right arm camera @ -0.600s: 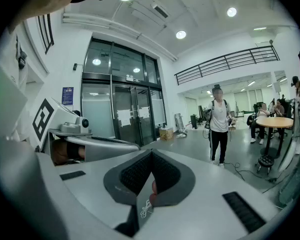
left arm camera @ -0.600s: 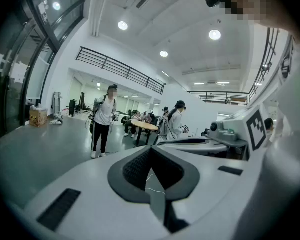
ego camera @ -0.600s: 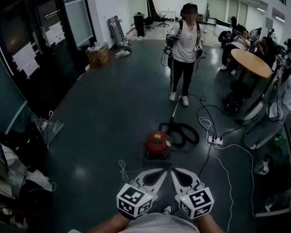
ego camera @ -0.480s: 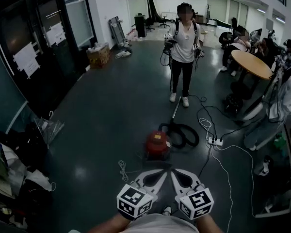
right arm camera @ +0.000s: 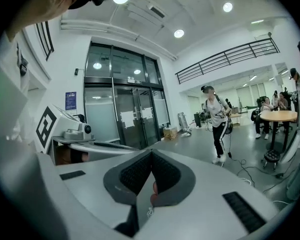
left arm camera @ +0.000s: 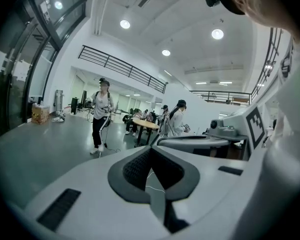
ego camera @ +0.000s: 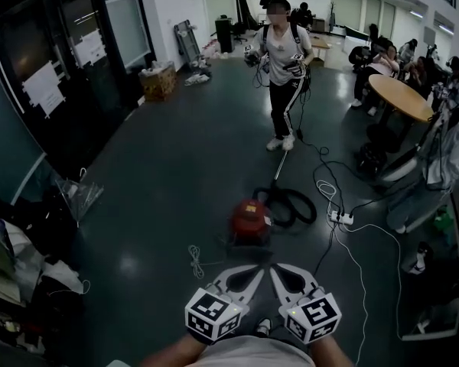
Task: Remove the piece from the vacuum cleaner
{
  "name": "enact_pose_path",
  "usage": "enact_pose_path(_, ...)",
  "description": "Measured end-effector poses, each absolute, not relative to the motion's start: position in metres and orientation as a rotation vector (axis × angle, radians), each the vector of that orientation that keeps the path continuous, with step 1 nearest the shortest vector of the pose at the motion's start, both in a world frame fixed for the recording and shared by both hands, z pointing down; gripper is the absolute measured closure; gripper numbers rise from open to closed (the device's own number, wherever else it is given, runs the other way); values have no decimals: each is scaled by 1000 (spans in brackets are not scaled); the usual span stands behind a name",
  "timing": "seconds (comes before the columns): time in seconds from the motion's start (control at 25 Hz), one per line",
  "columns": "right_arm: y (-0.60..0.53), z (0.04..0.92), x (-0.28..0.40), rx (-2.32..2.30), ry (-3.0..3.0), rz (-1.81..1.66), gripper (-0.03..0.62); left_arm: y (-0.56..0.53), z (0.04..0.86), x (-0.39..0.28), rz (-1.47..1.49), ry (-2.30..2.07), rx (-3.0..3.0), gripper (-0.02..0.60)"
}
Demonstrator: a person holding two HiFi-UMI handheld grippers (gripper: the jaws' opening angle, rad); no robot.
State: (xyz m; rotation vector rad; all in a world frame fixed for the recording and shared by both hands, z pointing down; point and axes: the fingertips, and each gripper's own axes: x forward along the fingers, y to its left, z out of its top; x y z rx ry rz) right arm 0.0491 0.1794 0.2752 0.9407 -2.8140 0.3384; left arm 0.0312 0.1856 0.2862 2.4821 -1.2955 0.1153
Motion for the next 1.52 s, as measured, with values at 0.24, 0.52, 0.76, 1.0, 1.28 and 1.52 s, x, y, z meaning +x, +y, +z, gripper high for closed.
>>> enact_pose_path(0.24, 178, 284, 52, 931, -2820, 375, 579, 185, 299, 28, 113, -1291, 2457, 575)
enact_pose_path(0.52, 179, 293, 53, 857, -2828, 398, 579, 187, 310, 32, 153, -1318, 2422, 575)
enact_pose_path(0.76, 170, 297, 62, 850, -2832, 427, 579, 182, 314, 33, 179, -1360, 2407, 575)
enact_pose_path(1.0, 163, 306, 70, 812, -2839, 445, 579, 174, 321, 45, 206, -1380, 2394, 575)
enact_pose_path(1.28, 145, 305, 72, 787, -2851, 433, 579, 160, 322, 48, 222, -1404, 2393, 575)
enact_pose_path(1.52, 129, 318, 61, 788, -2837, 451, 579, 140, 336, 30, 239, -1418, 2378, 575)
